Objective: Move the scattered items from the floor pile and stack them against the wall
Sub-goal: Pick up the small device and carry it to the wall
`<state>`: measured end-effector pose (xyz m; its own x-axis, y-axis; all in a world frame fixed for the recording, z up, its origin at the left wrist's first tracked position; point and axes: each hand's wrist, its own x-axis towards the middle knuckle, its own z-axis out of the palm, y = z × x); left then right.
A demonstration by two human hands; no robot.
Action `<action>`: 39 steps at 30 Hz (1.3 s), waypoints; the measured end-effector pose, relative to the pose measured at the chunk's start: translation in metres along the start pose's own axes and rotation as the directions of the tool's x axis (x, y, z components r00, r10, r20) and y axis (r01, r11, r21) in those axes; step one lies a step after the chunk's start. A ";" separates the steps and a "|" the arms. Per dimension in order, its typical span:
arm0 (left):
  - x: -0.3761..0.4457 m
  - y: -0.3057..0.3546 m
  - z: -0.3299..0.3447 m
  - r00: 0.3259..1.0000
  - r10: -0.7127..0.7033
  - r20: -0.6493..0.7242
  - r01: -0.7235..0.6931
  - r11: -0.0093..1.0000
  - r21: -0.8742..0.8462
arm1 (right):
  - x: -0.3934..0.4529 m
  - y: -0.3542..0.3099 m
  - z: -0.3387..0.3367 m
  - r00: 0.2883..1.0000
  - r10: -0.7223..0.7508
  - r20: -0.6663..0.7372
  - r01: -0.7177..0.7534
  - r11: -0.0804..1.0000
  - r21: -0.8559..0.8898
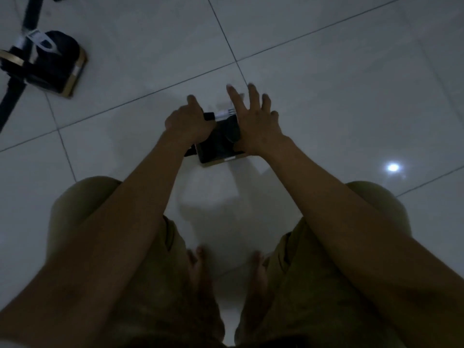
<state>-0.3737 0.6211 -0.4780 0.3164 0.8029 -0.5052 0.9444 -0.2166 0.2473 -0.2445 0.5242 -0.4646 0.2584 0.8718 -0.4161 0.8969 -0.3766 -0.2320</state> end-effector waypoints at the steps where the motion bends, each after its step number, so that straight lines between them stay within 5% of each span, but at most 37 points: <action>1: -0.015 0.005 -0.009 1.000 0.004 0.014 -0.004 1.000 -0.030 | -0.012 -0.008 -0.011 0.999 -0.009 -0.033 0.010 0.999 0.033; 5: -0.095 0.027 -0.067 0.993 -0.018 0.115 0.035 0.989 -0.145 | -0.088 -0.034 -0.059 0.994 0.068 -0.081 -0.064 0.997 0.050; 13: -0.251 0.085 -0.243 0.965 0.120 0.234 -0.097 0.990 -0.107 | -0.263 -0.058 -0.211 0.993 0.048 0.107 -0.065 0.984 0.168; 19: -0.358 0.129 -0.351 0.935 0.206 0.288 -0.162 0.972 -0.171 | -0.368 -0.088 -0.313 0.993 0.115 -0.009 -0.114 0.992 0.053; 27: -0.434 0.163 -0.400 0.876 0.434 0.211 -0.432 0.900 -0.057 | -0.455 -0.114 -0.353 0.935 0.311 -0.172 -0.301 0.950 0.084; 31: -0.471 0.180 -0.393 0.737 0.665 0.120 -0.673 0.739 0.040 | -0.495 -0.130 -0.353 0.819 0.532 -0.215 -0.486 0.842 0.233; 34: -0.497 0.193 -0.376 0.598 0.774 0.207 -0.795 0.605 0.035 | -0.537 -0.143 -0.342 0.708 0.683 -0.182 -0.621 0.724 0.301; 39: -0.587 0.213 -0.326 0.277 0.890 0.363 -0.956 0.291 0.016 | -0.635 -0.171 -0.307 0.398 0.911 -0.111 -0.807 0.405 0.430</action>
<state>-0.3873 0.2849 0.1410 0.9603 -0.1716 -0.2199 -0.0260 -0.8401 0.5418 -0.4517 0.1307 0.1093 0.9595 0.0384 -0.2791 0.0000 -0.9907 -0.1363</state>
